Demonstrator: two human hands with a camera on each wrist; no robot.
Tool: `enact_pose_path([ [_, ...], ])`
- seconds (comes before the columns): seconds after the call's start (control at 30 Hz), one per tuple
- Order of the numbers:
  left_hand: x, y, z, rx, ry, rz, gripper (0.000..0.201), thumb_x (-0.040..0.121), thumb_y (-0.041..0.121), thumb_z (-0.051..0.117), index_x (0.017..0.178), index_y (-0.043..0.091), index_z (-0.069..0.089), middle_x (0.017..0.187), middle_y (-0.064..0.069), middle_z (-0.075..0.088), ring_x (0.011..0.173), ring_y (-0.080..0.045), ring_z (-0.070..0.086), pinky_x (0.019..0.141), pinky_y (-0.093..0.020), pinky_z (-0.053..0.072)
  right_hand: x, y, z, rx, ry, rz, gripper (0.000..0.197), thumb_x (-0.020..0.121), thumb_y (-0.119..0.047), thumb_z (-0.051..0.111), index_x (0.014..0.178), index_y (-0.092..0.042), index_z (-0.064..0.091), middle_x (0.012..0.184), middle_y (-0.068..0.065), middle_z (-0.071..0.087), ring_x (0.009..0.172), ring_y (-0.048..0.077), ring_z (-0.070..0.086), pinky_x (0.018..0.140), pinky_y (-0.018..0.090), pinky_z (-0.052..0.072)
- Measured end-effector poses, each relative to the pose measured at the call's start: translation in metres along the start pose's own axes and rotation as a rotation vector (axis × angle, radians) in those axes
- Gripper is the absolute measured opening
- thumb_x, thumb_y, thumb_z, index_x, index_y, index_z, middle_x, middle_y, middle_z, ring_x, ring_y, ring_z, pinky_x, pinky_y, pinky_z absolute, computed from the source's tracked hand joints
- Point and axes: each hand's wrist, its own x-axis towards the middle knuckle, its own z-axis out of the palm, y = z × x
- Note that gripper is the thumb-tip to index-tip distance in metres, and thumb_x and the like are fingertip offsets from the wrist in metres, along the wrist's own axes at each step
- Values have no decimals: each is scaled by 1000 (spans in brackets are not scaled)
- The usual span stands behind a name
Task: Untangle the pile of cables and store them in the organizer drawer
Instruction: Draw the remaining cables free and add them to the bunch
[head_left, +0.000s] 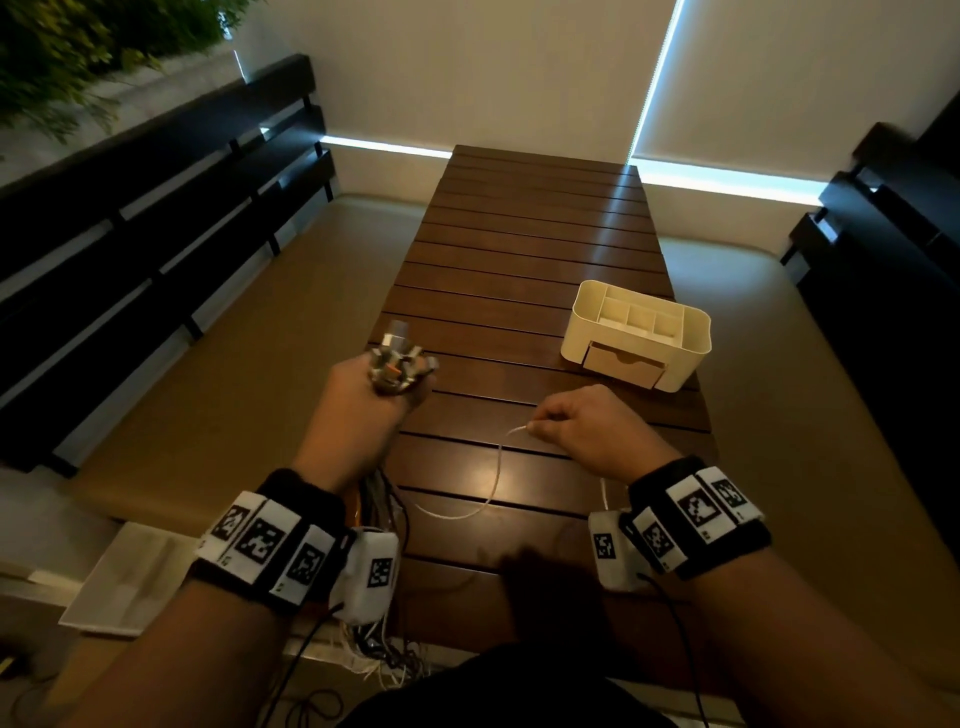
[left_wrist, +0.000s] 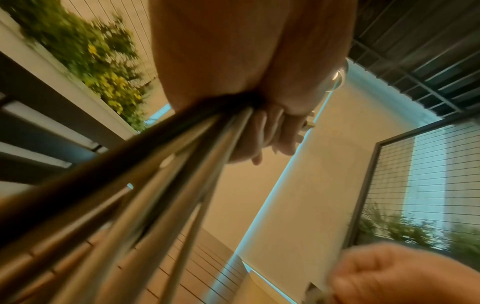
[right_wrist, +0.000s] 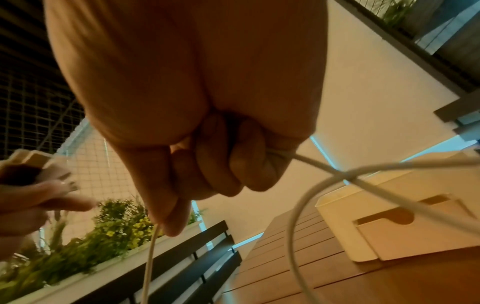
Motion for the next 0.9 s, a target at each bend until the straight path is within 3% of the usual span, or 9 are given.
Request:
enact_pose_path([
  [0.07,-5,8,20,-56,-142,-5,4,91,16,71,88,17,67,54,16,57,45,2,47,49,-15,39,-2,-13,4,73,2,-75,18,98,-35,59,103,-24,73,89,-9,66,83,7,60,69,23,45],
  [0.17,-7,5,37,-108,-341,-85,17,93,19,69,81,11,61,52,5,46,43,-11,37,44,-24,34,-3,-26,3,173,71,-188,16,98,-31,60,99,-22,74,84,-4,68,77,12,61,69,26,47],
  [0.27,-8,1,37,-49,-415,-90,22,94,22,68,76,13,59,54,-1,43,46,-14,36,45,-25,32,-3,-26,3,185,84,-209,14,98,-32,60,97,-24,72,84,-4,67,76,11,60,70,28,49],
  [0.33,-6,-1,30,-1,-356,-66,30,94,24,68,66,23,58,54,1,42,47,-13,35,45,-25,32,-4,-19,4,212,73,-170,14,97,-35,60,95,-27,71,82,-6,64,72,7,56,66,22,46],
  [0.4,0,-7,17,-27,-186,-110,37,95,24,68,59,25,59,51,5,37,46,-12,29,43,-23,31,-6,-7,1,231,102,-118,15,98,-37,59,94,-28,70,86,-7,66,77,7,59,68,21,46],
  [0.53,11,-28,-19,-106,17,-223,4,93,15,68,91,14,71,52,6,36,43,-11,29,42,-23,29,-6,27,-8,190,114,4,14,99,-38,57,95,-31,68,91,-8,65,87,8,60,72,25,44],
  [0.67,14,-47,-43,-134,215,-269,13,92,14,68,103,16,74,53,7,43,45,-12,33,46,-24,30,-5,60,-16,193,183,193,16,100,-36,56,98,-27,68,96,-4,64,92,12,59,72,28,43],
  [0.8,11,-51,-47,-78,217,-287,14,93,13,67,102,22,74,47,13,50,47,-12,36,47,-26,31,-2,72,-21,239,327,239,16,99,-33,58,97,-24,71,97,-2,66,95,16,58,80,34,45],
  [0.9,13,-49,-42,-20,204,-283,14,94,16,67,103,23,74,51,12,52,50,-15,39,49,-28,34,1,65,-20,243,333,213,16,99,-32,59,97,-23,72,98,-2,66,94,14,57,85,36,47],
])
